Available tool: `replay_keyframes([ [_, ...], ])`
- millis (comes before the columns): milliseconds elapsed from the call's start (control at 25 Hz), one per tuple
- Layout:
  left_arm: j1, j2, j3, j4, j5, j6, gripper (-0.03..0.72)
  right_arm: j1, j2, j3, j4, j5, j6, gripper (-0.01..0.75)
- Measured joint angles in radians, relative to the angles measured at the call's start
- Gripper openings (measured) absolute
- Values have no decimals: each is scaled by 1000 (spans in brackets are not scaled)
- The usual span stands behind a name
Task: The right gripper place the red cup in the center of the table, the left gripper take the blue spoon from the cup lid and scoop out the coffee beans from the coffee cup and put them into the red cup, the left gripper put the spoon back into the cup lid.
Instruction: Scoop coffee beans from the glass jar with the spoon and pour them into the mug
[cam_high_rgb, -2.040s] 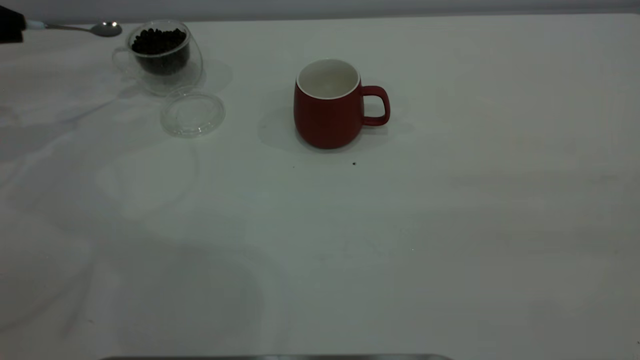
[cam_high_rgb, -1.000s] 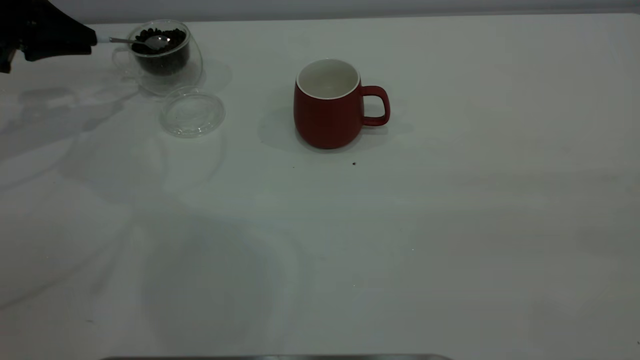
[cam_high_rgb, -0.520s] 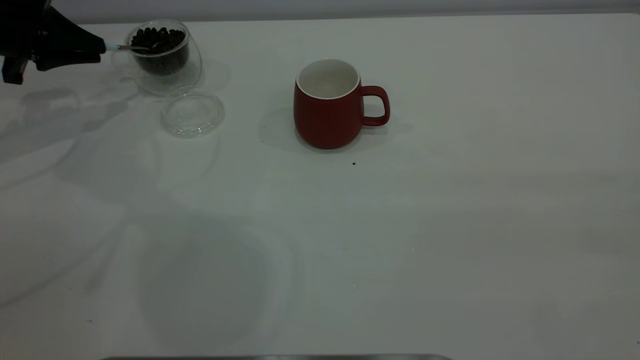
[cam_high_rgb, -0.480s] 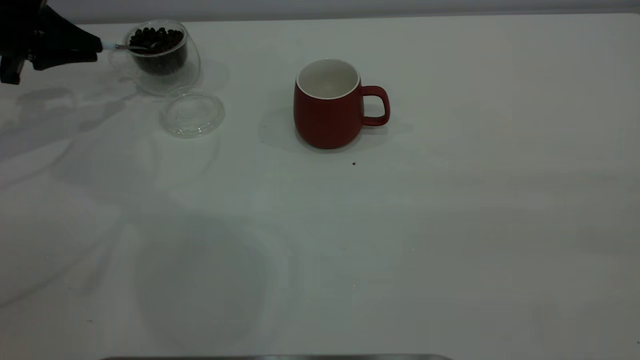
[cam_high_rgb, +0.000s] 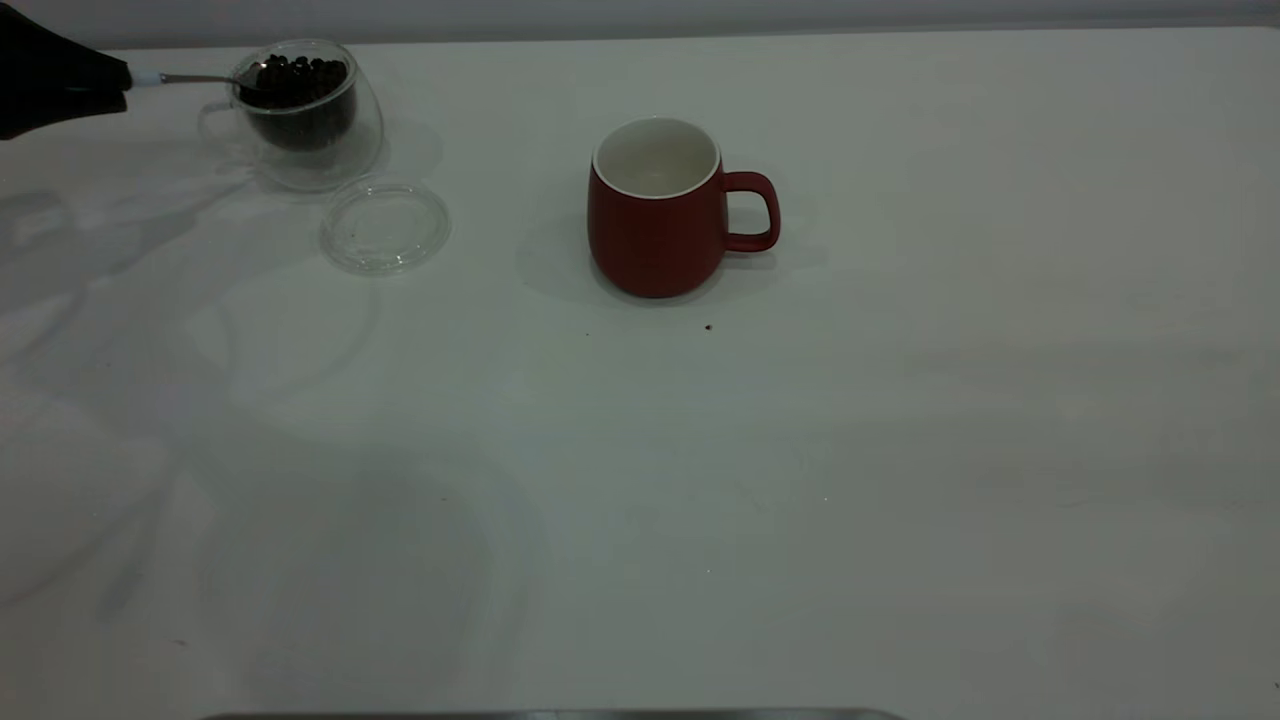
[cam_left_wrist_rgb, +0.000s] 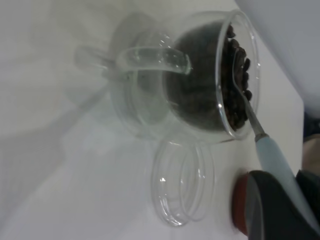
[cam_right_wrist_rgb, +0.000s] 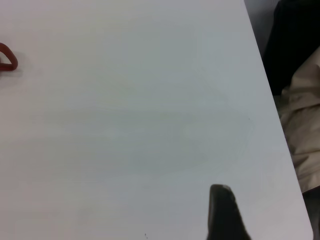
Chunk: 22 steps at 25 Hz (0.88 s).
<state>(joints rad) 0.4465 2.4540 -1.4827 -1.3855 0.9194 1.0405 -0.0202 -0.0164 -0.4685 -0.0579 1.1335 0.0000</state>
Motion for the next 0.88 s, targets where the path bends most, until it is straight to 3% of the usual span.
replay_keyframes([
  [880, 10, 31, 0, -15, 200, -12, 122, 0, 0, 0, 0, 0, 0, 476],
])
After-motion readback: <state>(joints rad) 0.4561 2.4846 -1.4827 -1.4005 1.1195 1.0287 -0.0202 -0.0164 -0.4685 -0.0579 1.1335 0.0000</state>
